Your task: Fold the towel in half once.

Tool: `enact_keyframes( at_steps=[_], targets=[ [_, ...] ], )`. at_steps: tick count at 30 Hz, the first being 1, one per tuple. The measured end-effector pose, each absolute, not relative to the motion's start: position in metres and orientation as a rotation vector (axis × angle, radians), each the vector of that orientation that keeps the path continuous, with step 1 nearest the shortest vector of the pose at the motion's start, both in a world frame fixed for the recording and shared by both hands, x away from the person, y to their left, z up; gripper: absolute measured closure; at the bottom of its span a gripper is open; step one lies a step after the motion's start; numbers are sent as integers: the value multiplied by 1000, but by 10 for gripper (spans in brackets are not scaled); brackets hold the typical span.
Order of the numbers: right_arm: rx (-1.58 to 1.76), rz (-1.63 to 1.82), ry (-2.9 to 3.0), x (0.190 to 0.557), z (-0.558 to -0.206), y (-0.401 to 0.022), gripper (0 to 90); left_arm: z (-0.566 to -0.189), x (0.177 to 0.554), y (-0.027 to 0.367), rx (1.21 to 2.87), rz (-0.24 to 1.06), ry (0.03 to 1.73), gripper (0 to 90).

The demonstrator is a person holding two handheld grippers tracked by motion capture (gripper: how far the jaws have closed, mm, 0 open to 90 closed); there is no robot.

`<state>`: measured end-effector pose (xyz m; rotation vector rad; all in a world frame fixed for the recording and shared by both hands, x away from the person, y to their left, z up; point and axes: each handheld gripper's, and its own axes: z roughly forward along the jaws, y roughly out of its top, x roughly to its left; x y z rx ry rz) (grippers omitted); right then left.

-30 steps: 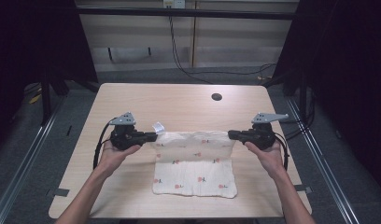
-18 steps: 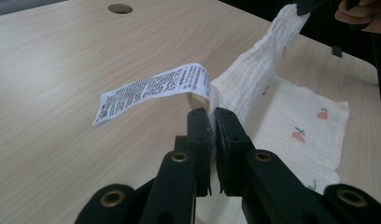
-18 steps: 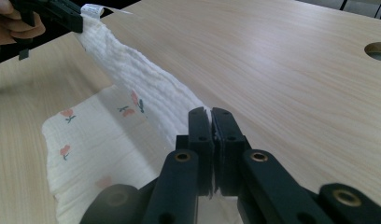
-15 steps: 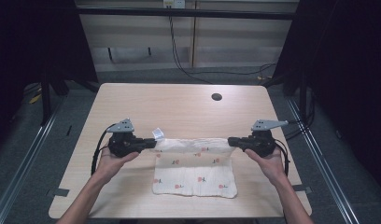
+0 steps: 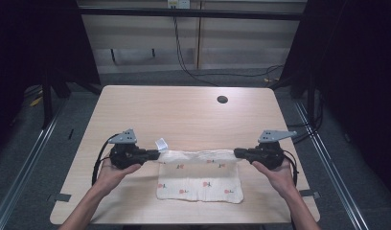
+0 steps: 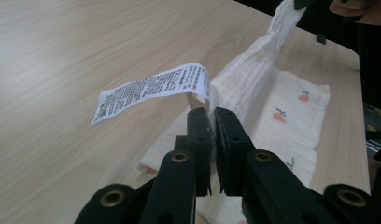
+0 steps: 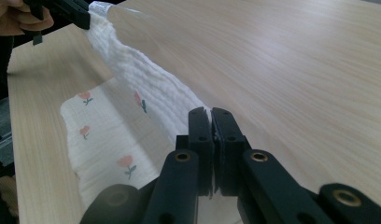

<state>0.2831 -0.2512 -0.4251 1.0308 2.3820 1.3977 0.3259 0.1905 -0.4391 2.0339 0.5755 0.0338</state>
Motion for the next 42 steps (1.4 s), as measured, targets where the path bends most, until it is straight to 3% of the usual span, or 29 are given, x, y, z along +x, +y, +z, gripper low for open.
enact_keyframes(
  at_steps=[15, 33, 42],
  targets=[
    [1018, 1398, 2401, 266, -428, -250, 874, -448, 311, 193, 2075, 8, 561, 855],
    [1059, 1305, 2476, 245, -458, -251, 866, -470, 295, 183, 2162, -21, 538, 853],
    [1072, 1245, 2518, 239, -471, -249, 815, -477, 287, 181, 2196, -33, 534, 844]
  ],
)
